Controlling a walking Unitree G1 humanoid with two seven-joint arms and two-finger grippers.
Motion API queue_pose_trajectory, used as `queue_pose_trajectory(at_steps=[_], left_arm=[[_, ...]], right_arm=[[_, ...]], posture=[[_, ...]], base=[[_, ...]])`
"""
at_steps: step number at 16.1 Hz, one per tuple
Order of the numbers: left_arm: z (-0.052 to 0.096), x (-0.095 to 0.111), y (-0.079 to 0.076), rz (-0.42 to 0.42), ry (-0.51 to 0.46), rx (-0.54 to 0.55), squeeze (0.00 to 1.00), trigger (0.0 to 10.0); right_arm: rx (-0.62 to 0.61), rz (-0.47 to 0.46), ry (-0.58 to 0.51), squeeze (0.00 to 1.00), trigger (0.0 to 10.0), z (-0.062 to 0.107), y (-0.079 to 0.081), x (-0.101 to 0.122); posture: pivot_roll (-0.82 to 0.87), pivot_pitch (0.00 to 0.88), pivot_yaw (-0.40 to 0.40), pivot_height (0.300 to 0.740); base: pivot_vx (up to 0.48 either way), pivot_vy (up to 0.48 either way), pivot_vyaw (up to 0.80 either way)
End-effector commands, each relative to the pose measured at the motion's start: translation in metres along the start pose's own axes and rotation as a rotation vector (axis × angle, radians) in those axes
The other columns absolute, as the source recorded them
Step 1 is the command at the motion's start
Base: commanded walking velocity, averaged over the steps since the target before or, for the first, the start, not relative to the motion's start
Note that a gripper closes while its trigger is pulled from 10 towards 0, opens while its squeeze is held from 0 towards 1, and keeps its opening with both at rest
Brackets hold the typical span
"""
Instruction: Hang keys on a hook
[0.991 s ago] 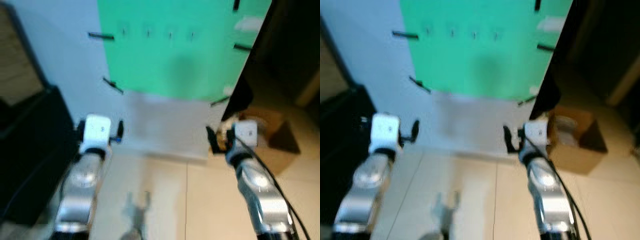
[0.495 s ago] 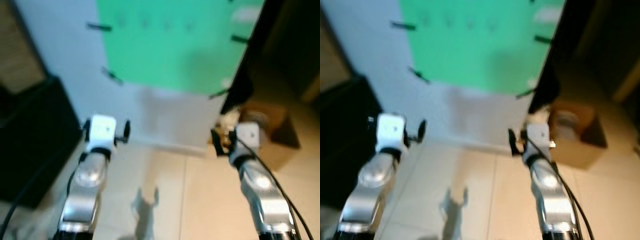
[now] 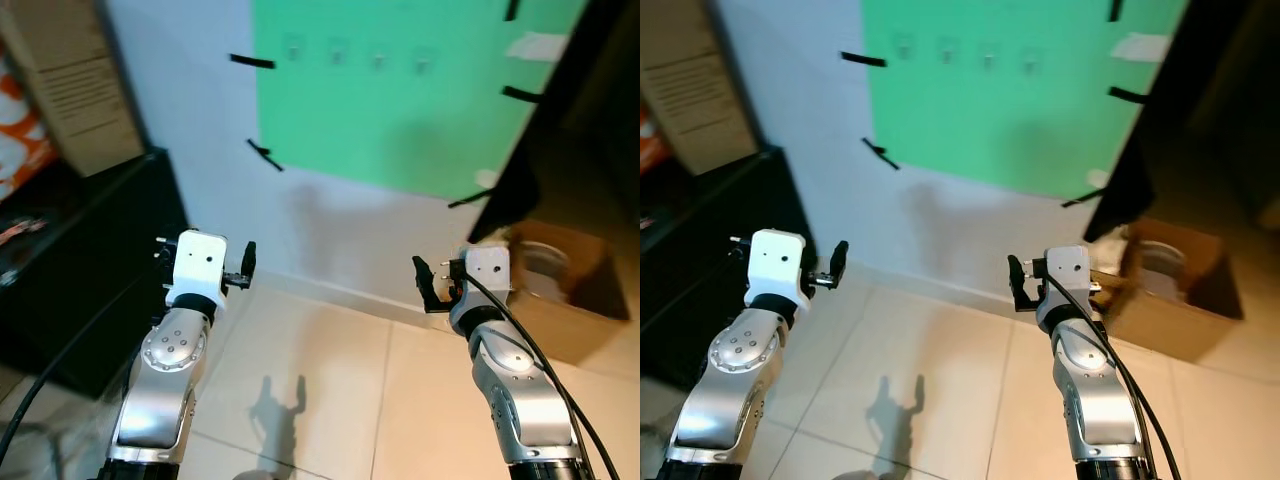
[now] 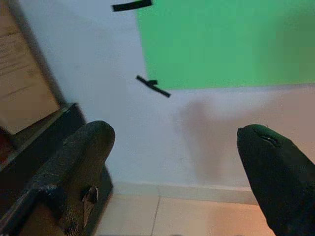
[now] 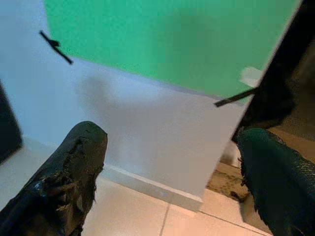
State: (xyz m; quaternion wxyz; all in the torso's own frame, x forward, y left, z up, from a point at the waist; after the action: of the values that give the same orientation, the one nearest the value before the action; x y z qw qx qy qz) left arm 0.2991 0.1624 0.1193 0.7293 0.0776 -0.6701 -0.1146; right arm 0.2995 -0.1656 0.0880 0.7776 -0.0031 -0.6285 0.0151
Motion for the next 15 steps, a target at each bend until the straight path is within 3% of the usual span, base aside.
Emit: queue_pose_trajectory(at_steps=[1,2,3,4,5,9,13,15], left_arm=[[0.0010,0.0039,-0.0007,0.003,-0.012,-0.010,0.00,10.0],[0.0019,0.0035,-0.0009,0.005,-0.011,-0.010,0.00,10.0],[0.0021,0.0034,-0.0014,0.006,-0.011,-0.011,0.00,10.0],[0.0023,0.0033,-0.0021,0.007,-0.010,-0.012,0.00,10.0],[0.0020,0.0032,-0.0032,0.010,-0.009,-0.014,0.00,10.0],[0.0013,0.0039,-0.0039,0.016,-0.011,-0.016,0.00,10.0],[0.0012,0.0045,-0.0030,0.016,-0.010,-0.013,0.00,10.0],[0.0014,0.0043,-0.0026,0.016,-0.009,-0.012,0.00,10.0]], right_arm=[[-0.011,0.000,0.004,1.00,10.0,0.0000,-0.0025,-0.0001],[-0.014,0.001,0.006,1.00,10.0,0.0006,-0.0030,-0.0009],[-0.017,0.001,0.007,0.84,10.0,0.0008,-0.0039,-0.0013],[-0.021,0.001,0.009,0.52,10.0,0.0010,-0.0049,-0.0015],[-0.023,0.008,0.011,0.00,10.0,0.0012,-0.0053,-0.0017],[-0.012,0.023,0.013,0.00,10.0,0.0007,-0.0042,-0.0014],[-0.008,0.023,0.014,0.00,10.0,0.0001,-0.0026,-0.0015],[-0.016,0.017,0.018,0.00,10.0,0.0000,-0.0034,-0.0021]], posture=[[0.02,0.000,-0.009,0.740],[0.02,0.000,-0.011,0.740],[0.02,0.000,-0.011,0.740],[0.02,0.000,-0.011,0.740],[0.02,0.000,-0.011,0.740],[0.02,0.000,-0.012,0.740],[0.02,0.000,-0.014,0.740],[0.02,0.000,-0.012,0.740]], base=[[0.289,0.000,0.00],[0.307,0.000,0.00],[0.315,0.000,0.00],[0.311,0.000,0.00],[0.330,0.000,0.00],[0.335,0.000,0.00],[0.352,0.000,0.75],[0.352,0.000,0.00]])
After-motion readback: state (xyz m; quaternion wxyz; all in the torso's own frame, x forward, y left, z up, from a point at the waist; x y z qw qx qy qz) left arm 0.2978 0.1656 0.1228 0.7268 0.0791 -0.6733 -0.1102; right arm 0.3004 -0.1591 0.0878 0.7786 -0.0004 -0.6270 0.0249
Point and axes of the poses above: a point about 5 cm out from each wrist's last joint towards the gripper, its own z axis pointing back from the gripper into the wrist, its own x axis along the axis of the wrist's last joint, y = z × x, the point moved 3 cm from there along -z, pointing out of the wrist towards the gripper, and after that the axes turned 3 degrees about -z, right-handed, at the moved point
